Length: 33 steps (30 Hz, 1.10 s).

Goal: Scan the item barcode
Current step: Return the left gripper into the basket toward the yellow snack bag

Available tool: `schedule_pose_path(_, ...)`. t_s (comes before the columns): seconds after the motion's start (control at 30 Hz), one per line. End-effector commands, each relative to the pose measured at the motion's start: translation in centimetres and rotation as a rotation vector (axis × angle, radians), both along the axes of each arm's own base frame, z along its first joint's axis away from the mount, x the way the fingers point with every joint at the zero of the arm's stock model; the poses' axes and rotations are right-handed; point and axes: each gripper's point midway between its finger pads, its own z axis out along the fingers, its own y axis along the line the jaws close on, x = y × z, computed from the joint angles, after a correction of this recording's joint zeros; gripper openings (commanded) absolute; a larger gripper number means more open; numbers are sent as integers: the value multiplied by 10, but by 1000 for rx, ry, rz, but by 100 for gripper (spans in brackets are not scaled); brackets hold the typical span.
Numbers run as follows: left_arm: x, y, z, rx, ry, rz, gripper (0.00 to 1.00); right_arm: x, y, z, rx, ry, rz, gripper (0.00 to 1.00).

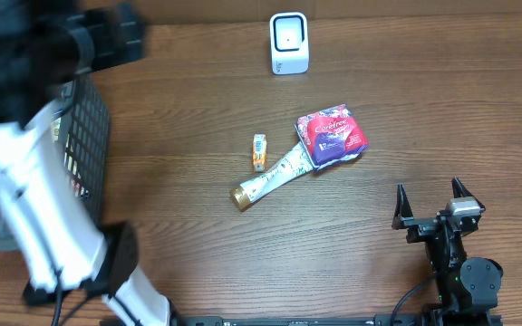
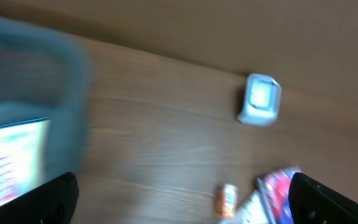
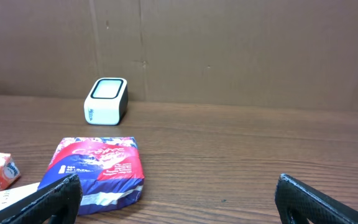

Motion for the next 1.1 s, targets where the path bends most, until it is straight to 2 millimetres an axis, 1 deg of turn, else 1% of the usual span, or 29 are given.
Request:
schedule_pose_path(0.0, -28, 55, 4, 9, 8, 156, 100, 0, 0, -1, 0, -5, -2, 100)
schedule_pose_path(0.07, -35, 83, -5, -22, 34, 227, 100, 0, 0, -2, 0, -4, -2, 100)
schedule_pose_path(0.1, -35, 92, -11, -50, 50, 243, 100, 0, 0, -2, 0, -4, -1, 100)
schedule_pose_path(0.23, -34, 105, -30, -181, 86, 236, 100, 0, 0, -1, 0, -5, -1, 100)
schedule_pose_path(0.27, -34, 107, -32, -184, 90, 240, 100, 0, 0, -1, 0, -5, -1, 100)
schedule_pose_path(0.43, -30, 132, -46, -121, 131, 325, 100, 0, 0, -1, 0, -5, -2, 100)
schedule_pose_path(0.53, -24, 142, -59, -116, 171, 377, 100, 0, 0, -1, 0, -5, -2, 100)
schedule_pose_path(0.6, -20, 145, -72, -121, 215, 385, 100, 0, 0, -1, 0, -5, -1, 100)
schedule_pose_path(0.7, -10, 145, -92, -131, 273, 374, 100, 0, 0, -1, 0, -5, -2, 100)
schedule_pose_path(0.77, -4, 143, -99, -135, 292, 363, 100, 0, 0, -1, 0, -5, -2, 100)
schedule_pose_path(0.9, 3, 138, -104, -106, 308, 351, 100, 0, 0, -2, 0, -4, -1, 100)
schedule_pose_path(1.07, 2, 137, -109, -16, 351, 388, 100, 0, 0, -1, 0, -5, -2, 100)
